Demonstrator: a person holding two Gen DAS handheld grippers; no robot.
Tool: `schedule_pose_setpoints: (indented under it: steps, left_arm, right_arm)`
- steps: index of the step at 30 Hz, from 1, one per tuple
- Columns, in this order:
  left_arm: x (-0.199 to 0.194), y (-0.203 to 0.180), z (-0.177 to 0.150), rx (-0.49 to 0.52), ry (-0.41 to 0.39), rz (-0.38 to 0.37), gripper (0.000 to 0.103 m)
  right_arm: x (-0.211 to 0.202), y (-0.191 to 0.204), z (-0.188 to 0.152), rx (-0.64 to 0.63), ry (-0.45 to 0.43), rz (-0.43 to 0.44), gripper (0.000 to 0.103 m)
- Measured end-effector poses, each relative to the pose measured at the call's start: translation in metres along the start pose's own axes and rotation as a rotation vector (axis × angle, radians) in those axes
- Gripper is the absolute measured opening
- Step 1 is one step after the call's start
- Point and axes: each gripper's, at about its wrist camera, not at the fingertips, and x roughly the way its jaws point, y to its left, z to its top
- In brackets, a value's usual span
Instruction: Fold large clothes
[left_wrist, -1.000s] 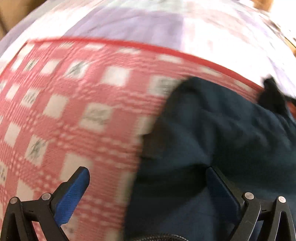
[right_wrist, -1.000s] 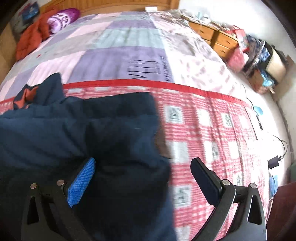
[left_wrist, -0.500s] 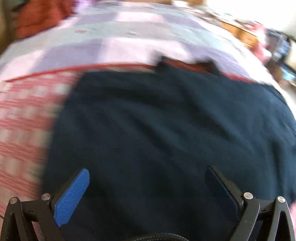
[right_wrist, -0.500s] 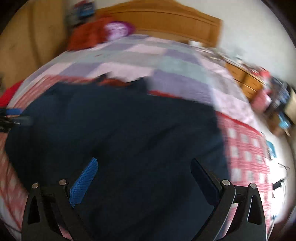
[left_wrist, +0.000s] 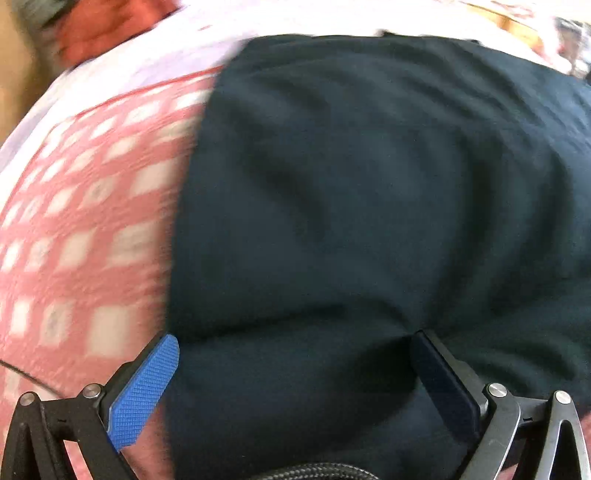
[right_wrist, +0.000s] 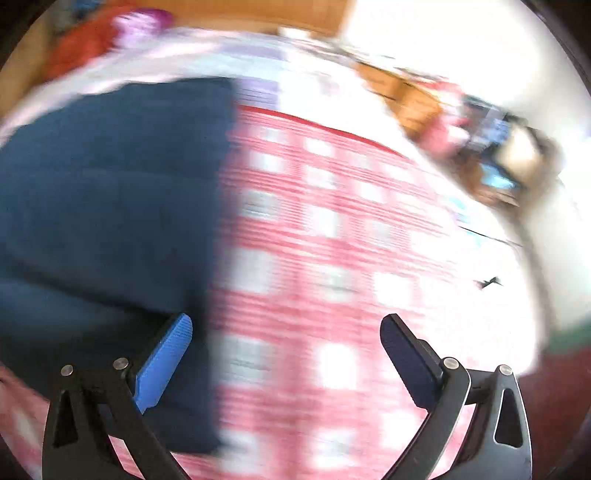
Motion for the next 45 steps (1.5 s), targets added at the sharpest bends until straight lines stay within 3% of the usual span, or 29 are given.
schedule_pose_setpoints:
  steps: [1,3,5,11,13,15,17,20,22,23,25,28,32,35,39,41,43,45]
  left_arm:
    - [-0.001,0.015,-0.001,-0.050,0.019,0.028,0.103]
    - [-0.009,0.021,-0.004,-0.112,0.012,0.038,0.102]
    - [-0.026,0.003,-0.009,-0.102,-0.044,-0.020,0.102]
    - [-0.062,-0.115,-0.025,0.118,-0.141,-0.238,0.102]
    - [-0.056,-0.139,-0.031,0.168,-0.110,-0.291,0.103]
    - [-0.038,-0.144,-0.039,0.240,-0.075,-0.253,0.103]
    - [-0.021,-0.115,-0.041,0.209,-0.048,-0.260,0.103]
    - [-0.012,-0.054,-0.044,0.098,-0.029,-0.157,0.103]
    - [-0.007,-0.008,-0.047,0.031,-0.005,-0.070,0.103]
    - [-0.005,0.018,-0.049,-0.015,0.023,-0.013,0.103]
    - [-0.005,0.051,-0.049,-0.104,0.050,0.019,0.103]
    - [-0.024,0.071,-0.039,-0.192,-0.007,0.016,0.103]
    - [-0.036,0.032,0.008,-0.158,-0.074,-0.096,0.102]
    - [-0.034,-0.017,0.059,-0.122,-0.113,-0.194,0.103]
    - [-0.006,-0.078,0.119,-0.133,-0.080,-0.346,0.103]
    - [0.011,-0.100,0.132,-0.121,-0.042,-0.352,0.103]
    - [0.037,-0.114,0.142,-0.105,0.019,-0.309,0.103]
    - [0.052,-0.113,0.144,-0.069,0.025,-0.275,0.103]
  right_arm:
    - [-0.004,-0.014,-0.005,0.031,0.017,-0.031,0.102]
    - [-0.022,-0.016,-0.012,0.065,-0.018,0.015,0.102]
    - [-0.044,0.015,-0.018,0.024,-0.074,0.081,0.102]
    - [-0.093,0.166,-0.027,-0.251,-0.205,0.337,0.102]
    - [-0.090,0.200,-0.032,-0.330,-0.196,0.363,0.102]
    - [-0.073,0.206,-0.038,-0.376,-0.176,0.308,0.102]
    - [-0.052,0.175,-0.040,-0.334,-0.142,0.272,0.102]
    - [-0.024,0.100,-0.046,-0.192,-0.029,0.257,0.103]
    - [-0.003,0.055,-0.057,-0.165,0.096,0.066,0.102]
    - [0.000,0.039,-0.059,-0.136,0.119,0.019,0.098]
    - [-0.013,-0.003,-0.060,-0.009,0.104,0.017,0.098]
    - [-0.044,-0.020,-0.046,0.062,0.025,0.057,0.098]
    - [-0.073,0.042,0.006,-0.028,-0.082,0.170,0.098]
    - [-0.082,0.104,0.059,-0.059,-0.139,0.327,0.099]
    - [-0.065,0.202,0.121,-0.048,-0.108,0.457,0.099]
    - [-0.042,0.243,0.157,-0.047,-0.064,0.488,0.099]
    - [-0.017,0.261,0.182,-0.082,-0.027,0.480,0.099]
    - [0.001,0.275,0.184,-0.165,-0.010,0.432,0.099]
